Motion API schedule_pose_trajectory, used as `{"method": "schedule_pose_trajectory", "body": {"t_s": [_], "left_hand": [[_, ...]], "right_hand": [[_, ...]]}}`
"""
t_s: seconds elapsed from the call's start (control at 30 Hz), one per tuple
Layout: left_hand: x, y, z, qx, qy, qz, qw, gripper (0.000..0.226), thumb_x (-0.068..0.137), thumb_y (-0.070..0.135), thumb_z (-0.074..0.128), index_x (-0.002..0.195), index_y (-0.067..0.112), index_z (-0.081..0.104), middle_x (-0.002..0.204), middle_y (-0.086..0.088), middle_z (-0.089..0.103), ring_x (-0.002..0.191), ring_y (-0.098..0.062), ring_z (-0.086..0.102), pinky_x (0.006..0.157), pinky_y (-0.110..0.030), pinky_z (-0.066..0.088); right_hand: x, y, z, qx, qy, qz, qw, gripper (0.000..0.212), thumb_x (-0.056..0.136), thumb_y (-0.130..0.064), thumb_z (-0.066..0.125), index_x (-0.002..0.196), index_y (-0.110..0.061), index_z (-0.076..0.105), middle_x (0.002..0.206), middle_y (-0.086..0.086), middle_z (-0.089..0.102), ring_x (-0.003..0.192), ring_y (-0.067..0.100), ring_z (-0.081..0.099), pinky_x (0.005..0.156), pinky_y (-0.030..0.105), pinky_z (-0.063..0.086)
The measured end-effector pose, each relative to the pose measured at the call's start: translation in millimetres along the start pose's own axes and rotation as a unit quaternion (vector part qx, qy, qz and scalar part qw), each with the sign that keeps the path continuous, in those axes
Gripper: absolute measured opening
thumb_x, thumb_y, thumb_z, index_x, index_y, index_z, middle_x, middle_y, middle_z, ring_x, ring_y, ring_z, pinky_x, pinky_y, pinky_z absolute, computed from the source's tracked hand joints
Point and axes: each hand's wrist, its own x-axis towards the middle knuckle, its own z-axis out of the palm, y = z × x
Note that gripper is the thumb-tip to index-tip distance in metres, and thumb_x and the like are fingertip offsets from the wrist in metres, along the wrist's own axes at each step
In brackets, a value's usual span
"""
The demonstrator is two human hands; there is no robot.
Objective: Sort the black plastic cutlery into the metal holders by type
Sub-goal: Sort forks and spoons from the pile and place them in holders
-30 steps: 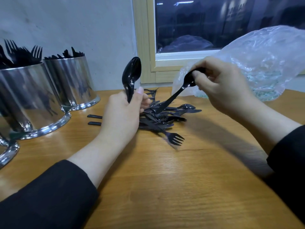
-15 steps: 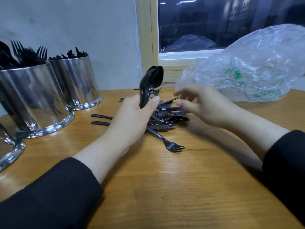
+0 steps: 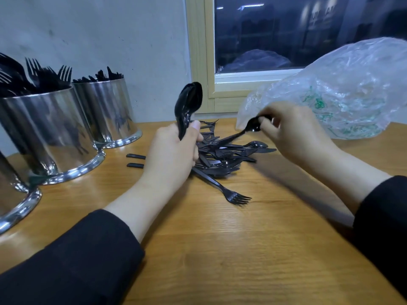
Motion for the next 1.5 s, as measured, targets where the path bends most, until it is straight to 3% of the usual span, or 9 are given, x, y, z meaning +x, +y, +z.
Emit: {"method": "schedule_pose_trajectory", "body": {"t_s": [0.23,0.37,0.57,0.7,0.8,0.97,1.1,1.37,1.5], "left_hand": [[3,2,-7,0.105,-0.035,0.066,0.992,0.035,0.103,0.04,0.052,0.094,0.014,0.074,0.091,-0.015,0.076,0.072,-0.011,0.062,0.07,-0.028,0.044],[-1,1,-3,0.127,-0.161,0.068,0.976,0.024,0.103,0.036,0.053,0.094,0.02,0.067,0.058,0.013,0.059,0.05,-0.002,0.05,0.058,-0.026,0.043],[12,-8,-17,0.022,-0.031,-0.013,0.999,0.04,0.097,0.046,0.059,0.074,0.014,0.052,0.062,-0.001,0.042,0.055,-0.018,0.035,0.057,-0.035,0.026],[15,-5,-25,-0.002,0.015,-0.025,1.0,0.039,0.089,0.049,0.063,0.074,0.019,0.043,0.067,-0.009,0.036,0.054,-0.02,0.027,0.055,-0.036,0.021],[15,-4,-25,0.011,0.039,-0.028,0.999,0.047,0.092,0.047,0.061,0.063,0.022,0.035,0.059,-0.009,0.032,0.05,-0.021,0.026,0.056,-0.038,0.026],[13,-4,-23,0.077,0.038,-0.005,0.996,0.053,0.101,0.043,0.054,0.059,0.012,0.056,0.042,0.003,0.052,0.042,-0.018,0.049,0.058,-0.033,0.049],[10,-1,-23,0.128,0.006,0.038,0.991,0.046,0.103,0.044,0.051,0.074,0.015,0.073,0.05,0.008,0.062,0.045,-0.003,0.054,0.051,-0.013,0.04],[4,0,-23,0.214,-0.185,0.028,0.959,0.043,0.101,0.043,0.056,0.07,0.013,0.062,0.047,0.012,0.056,0.041,-0.003,0.042,0.046,-0.015,0.032],[8,-5,-22,0.12,-0.15,0.025,0.981,0.031,0.101,0.033,0.059,0.075,0.016,0.066,0.054,0.006,0.052,0.043,-0.007,0.039,0.048,-0.023,0.033]], "right_hand": [[-5,-24,-6,0.094,0.048,-0.069,0.992,0.013,0.095,-0.016,0.06,0.097,-0.017,0.072,0.071,-0.02,0.056,0.065,-0.007,0.052,0.06,0.009,0.035],[-7,-36,-5,0.166,-0.002,-0.064,0.984,0.012,0.097,-0.024,0.06,0.101,-0.026,0.072,0.074,-0.008,0.067,0.069,0.006,0.06,0.064,0.02,0.045],[-7,-30,-18,0.042,-0.34,0.01,0.939,0.06,0.073,-0.074,0.057,0.067,-0.015,0.062,0.049,-0.005,0.056,0.044,0.004,0.05,0.051,0.02,0.04],[-14,-30,-9,-0.002,-0.485,0.011,0.875,0.073,0.055,-0.091,0.056,0.076,-0.023,0.069,0.071,-0.009,0.069,0.066,0.007,0.064,0.074,0.028,0.053],[-16,-34,-5,-0.013,-0.487,0.009,0.873,0.064,0.053,-0.09,0.062,0.078,-0.031,0.07,0.088,-0.016,0.073,0.085,0.005,0.068,0.086,0.033,0.054],[-21,-44,-2,-0.039,-0.479,-0.007,0.877,0.041,0.073,-0.066,0.071,0.078,-0.026,0.067,0.068,-0.018,0.067,0.066,0.004,0.061,0.063,0.025,0.046],[-20,-44,-5,-0.044,-0.455,-0.043,0.888,0.03,0.086,-0.054,0.066,0.084,-0.024,0.064,0.072,-0.008,0.066,0.066,0.008,0.057,0.063,0.025,0.044],[-4,-28,-12,0.078,-0.214,-0.001,0.974,0.032,0.092,-0.045,0.063,0.071,-0.021,0.061,0.063,-0.002,0.063,0.051,0.005,0.048,0.051,0.019,0.036],[-3,-17,-3,0.137,-0.116,0.055,0.982,0.033,0.097,-0.043,0.057,0.077,-0.018,0.064,0.063,-0.003,0.062,0.054,0.007,0.05,0.057,0.025,0.039]]}}
